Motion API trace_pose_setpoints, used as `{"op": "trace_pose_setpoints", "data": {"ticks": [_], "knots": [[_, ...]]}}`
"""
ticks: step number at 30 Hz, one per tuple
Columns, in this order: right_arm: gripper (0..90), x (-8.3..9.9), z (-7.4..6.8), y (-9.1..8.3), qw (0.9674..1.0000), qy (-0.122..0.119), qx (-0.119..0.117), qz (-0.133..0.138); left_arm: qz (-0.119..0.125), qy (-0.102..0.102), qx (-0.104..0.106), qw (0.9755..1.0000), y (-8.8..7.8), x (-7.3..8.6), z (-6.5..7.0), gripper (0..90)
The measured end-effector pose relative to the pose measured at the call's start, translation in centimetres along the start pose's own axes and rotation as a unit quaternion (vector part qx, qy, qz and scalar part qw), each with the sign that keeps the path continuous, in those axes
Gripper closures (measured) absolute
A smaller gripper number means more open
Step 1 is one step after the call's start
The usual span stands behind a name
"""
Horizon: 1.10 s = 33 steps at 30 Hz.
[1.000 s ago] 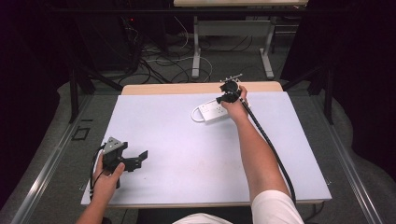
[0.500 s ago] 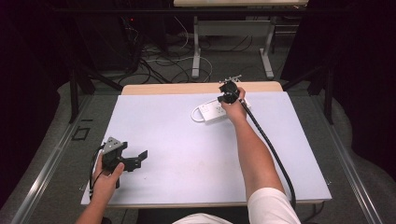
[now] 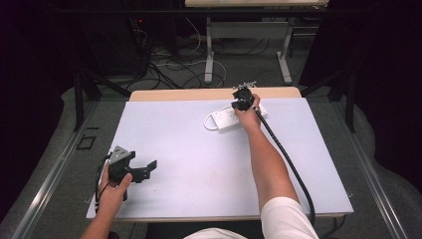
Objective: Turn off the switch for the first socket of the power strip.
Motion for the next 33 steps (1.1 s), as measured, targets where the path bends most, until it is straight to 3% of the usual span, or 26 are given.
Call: {"op": "trace_pose_setpoints", "data": {"ticks": [22,26,33], "knots": [[89.7,0.8,0.2,1.4,0.9999,0.005,0.012,-0.004,0.001,-0.003,0.001,1.0000,0.0,0.0,-0.1,4.2],[89.7,1.2,0.4,1.3,0.9996,0.014,0.017,-0.019,0.002,-0.003,0.001,1.0000,0.0,0.0,-0.1,4.2],[89.7,1.3,0.6,1.4,0.9997,0.013,0.016,-0.011,0.002,-0.002,0.002,1.0000,0.0,0.0,0.0,4.2]]}}
Point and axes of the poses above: each handheld gripper's, and its own axes: y roughly forward along the jaws, x roughly out of its underside, z roughly to its right, the point moved 10 cm from there along y, roughly forward along the jaws, and after that the axes turned 5 degrees about x, right-handed, at the moved point
